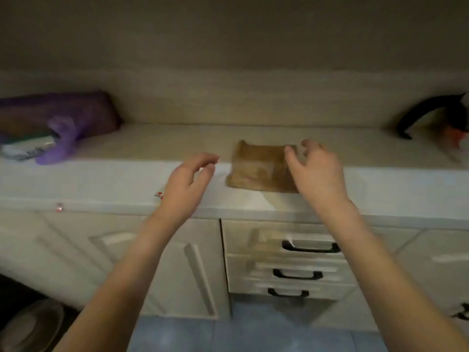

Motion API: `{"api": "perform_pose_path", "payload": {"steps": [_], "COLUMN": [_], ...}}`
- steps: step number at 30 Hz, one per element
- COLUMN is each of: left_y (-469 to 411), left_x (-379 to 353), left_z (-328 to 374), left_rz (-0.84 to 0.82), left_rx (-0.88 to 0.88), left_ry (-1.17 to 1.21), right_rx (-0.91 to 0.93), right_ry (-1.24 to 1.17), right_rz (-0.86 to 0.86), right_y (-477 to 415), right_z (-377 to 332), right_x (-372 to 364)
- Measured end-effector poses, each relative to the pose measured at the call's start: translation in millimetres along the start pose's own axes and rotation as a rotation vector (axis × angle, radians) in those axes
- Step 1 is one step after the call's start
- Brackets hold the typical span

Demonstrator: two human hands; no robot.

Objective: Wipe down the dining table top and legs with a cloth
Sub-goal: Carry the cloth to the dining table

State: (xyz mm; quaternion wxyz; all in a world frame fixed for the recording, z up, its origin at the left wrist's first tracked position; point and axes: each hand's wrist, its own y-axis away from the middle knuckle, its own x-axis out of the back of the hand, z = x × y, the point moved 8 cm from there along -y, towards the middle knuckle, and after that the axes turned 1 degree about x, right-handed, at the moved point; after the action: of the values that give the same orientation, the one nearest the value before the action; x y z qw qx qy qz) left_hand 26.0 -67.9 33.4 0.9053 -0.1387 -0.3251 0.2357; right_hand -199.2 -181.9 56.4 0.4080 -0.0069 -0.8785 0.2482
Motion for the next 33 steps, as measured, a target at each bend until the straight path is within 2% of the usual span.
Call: {"api": "perform_pose_path", "payload": {"steps": [3, 6, 9, 14, 20, 23, 28, 33], "left_y": [-22, -29, -33, -33, -33, -32, -1, 79], "left_x": [-8, -23, -28, -29, -27, -19, 15, 51], "left_z": [-18, -30, -37, -43, -47, -44, -22, -13], "left_rz": [-0.095, -0.201, -0.206, -0.197, -0.169, -0.115, 0.153, 0.435], "left_rx": [-0.001, -0.004, -0.042, -0.036, -0.009, 0.051, 0.137, 0.23], "left_ry": [-0.253, -0.329, -0.331, -0.334, -0.317, -0.252, -0.123, -0.049], "right_rx": [-0.19, -0.349, -0.305, -0.367, -0.226, -0.252, -0.308, -0.263], "right_ry": [0.373, 0.476, 0.46, 0.062, -0.566, -0.789, -1.092, -1.269], "right_rz": [-0.109, -0.212, -0.234, -0.345, -0.267, -0.298, -0.372, -0.669], "right_y": [-10, -5, -10, -17, -30, -31, -23, 15], "right_z": [6, 10, 6, 18, 11, 13, -11, -55], "right_x": [-27, -53, -64, -64, -71, -76, -72, -75]}}
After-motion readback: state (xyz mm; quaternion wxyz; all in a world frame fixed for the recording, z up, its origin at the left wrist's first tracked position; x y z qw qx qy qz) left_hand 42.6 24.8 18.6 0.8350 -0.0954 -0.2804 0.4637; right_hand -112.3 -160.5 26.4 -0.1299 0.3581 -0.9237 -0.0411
